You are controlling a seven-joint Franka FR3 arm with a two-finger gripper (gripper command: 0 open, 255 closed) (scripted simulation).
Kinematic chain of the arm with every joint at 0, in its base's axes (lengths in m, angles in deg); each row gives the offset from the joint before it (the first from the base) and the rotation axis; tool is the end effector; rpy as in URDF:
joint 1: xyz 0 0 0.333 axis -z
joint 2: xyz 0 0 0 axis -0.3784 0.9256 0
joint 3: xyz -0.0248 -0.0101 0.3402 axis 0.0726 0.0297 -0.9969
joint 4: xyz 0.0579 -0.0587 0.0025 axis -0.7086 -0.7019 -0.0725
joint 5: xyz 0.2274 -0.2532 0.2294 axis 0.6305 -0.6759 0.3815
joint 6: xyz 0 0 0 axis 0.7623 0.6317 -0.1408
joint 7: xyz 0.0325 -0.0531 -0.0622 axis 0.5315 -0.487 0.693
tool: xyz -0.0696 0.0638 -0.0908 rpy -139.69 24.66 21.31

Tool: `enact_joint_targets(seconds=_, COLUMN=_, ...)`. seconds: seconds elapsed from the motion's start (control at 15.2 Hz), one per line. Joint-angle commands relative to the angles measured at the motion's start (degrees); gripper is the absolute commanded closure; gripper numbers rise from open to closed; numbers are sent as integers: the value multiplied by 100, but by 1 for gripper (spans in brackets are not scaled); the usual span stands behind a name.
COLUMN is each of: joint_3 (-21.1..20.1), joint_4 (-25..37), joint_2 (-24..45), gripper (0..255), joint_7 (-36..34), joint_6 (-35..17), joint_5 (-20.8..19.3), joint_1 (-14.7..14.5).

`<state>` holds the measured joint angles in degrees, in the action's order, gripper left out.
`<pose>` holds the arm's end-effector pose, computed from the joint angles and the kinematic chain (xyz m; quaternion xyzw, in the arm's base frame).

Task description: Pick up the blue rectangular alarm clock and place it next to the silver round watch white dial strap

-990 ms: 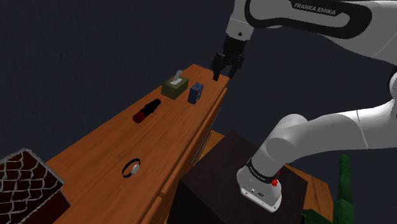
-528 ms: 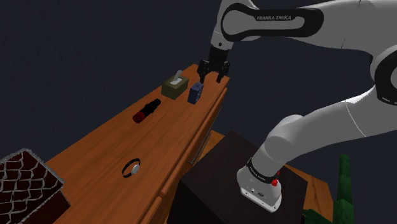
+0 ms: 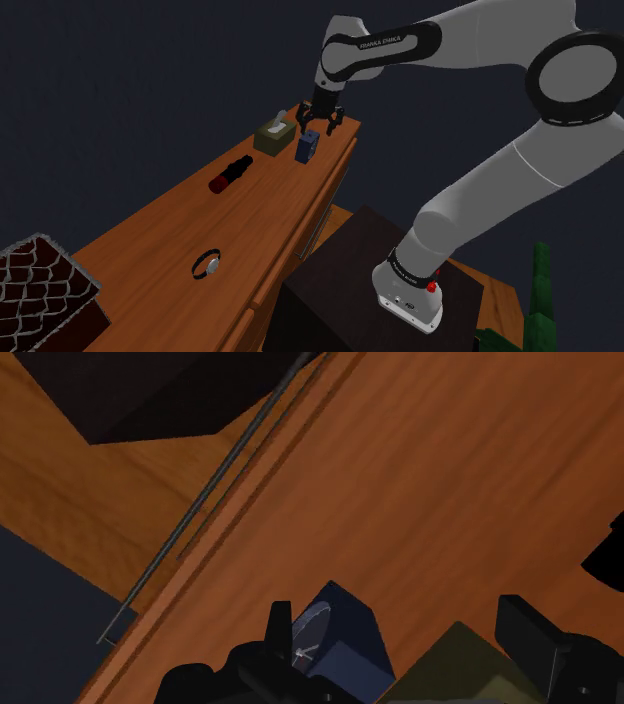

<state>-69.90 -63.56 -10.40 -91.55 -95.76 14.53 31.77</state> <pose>0.4696 -0.0572 0.4372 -0.9575 0.2884 0.0040 0.0041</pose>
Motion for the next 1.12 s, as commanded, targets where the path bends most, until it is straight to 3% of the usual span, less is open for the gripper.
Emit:
enact_joint_targets(seconds=0.0, joint_3=21, joint_4=106, joint_2=384, gripper=0, joint_7=-199, joint_6=-296, joint_5=-25, joint_1=75)
enact_joint_targets(seconds=0.33, joint_3=139, joint_4=558, joint_2=1365, gripper=0, joint_7=-613, joint_6=-852, joint_5=-79, joint_1=253)
enact_joint_targets(seconds=0.86, joint_3=140, joint_4=306, joint_2=1690, gripper=0, joint_7=-616, joint_6=-1428, joint_5=-82, joint_1=248)
enact_joint_targets(seconds=1.06, joint_3=140, joint_4=306, joint_2=1690, gripper=0, joint_7=-616, joint_6=-1428, joint_5=-82, joint_1=248)
